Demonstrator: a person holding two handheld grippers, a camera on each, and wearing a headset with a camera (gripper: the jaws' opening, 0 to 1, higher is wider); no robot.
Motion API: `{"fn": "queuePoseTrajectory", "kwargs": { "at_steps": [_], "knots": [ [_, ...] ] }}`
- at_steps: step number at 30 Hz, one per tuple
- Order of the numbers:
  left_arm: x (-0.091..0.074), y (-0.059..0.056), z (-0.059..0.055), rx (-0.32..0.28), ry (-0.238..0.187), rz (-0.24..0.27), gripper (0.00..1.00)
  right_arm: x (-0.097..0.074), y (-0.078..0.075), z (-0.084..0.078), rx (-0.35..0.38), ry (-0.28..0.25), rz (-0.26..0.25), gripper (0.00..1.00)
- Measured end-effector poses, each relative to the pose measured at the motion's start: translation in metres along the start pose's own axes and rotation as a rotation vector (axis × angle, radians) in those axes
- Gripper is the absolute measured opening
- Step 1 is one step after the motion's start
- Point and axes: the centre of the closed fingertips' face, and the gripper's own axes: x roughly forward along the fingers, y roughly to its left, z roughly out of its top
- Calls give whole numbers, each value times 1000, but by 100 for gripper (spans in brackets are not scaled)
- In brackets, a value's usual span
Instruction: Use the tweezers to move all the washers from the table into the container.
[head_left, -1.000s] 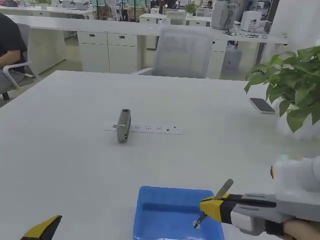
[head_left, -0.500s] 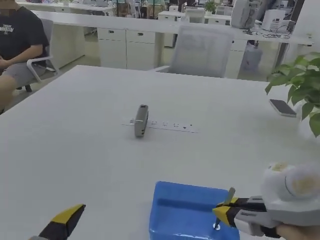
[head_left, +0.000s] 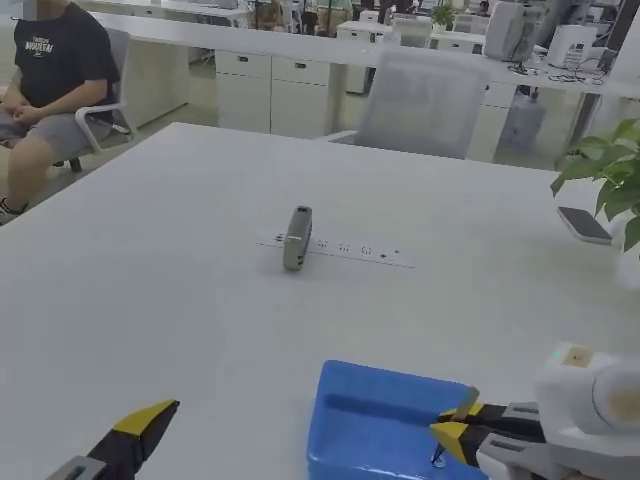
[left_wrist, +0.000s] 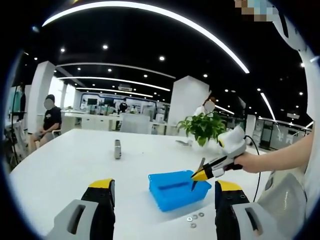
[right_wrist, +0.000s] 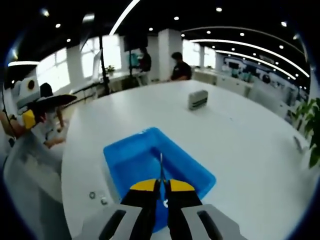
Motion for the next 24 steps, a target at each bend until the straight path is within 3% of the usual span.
{"fn": "queuePoseTrajectory", "kwargs": {
  "at_steps": [7, 12, 16, 20, 24],
  "knots": [
    [-1, 1, 0, -11, 2, 0, 81, -21, 14, 28, 57, -94, 22, 3],
    [-1, 1, -1, -13, 7, 0, 80, -36, 32, 38, 156, -162, 80, 3],
    [-1, 1, -1, -17, 10, 0, 79, -43, 48, 33, 226, -163, 120, 3],
    [-2, 3, -2, -23, 13, 1, 78, -40, 65, 15, 253, -122, 162, 3],
    [-2, 4, -3, -25, 16, 6, 77, -33, 76, -4, 260, -78, 171, 3]
  ]
}}
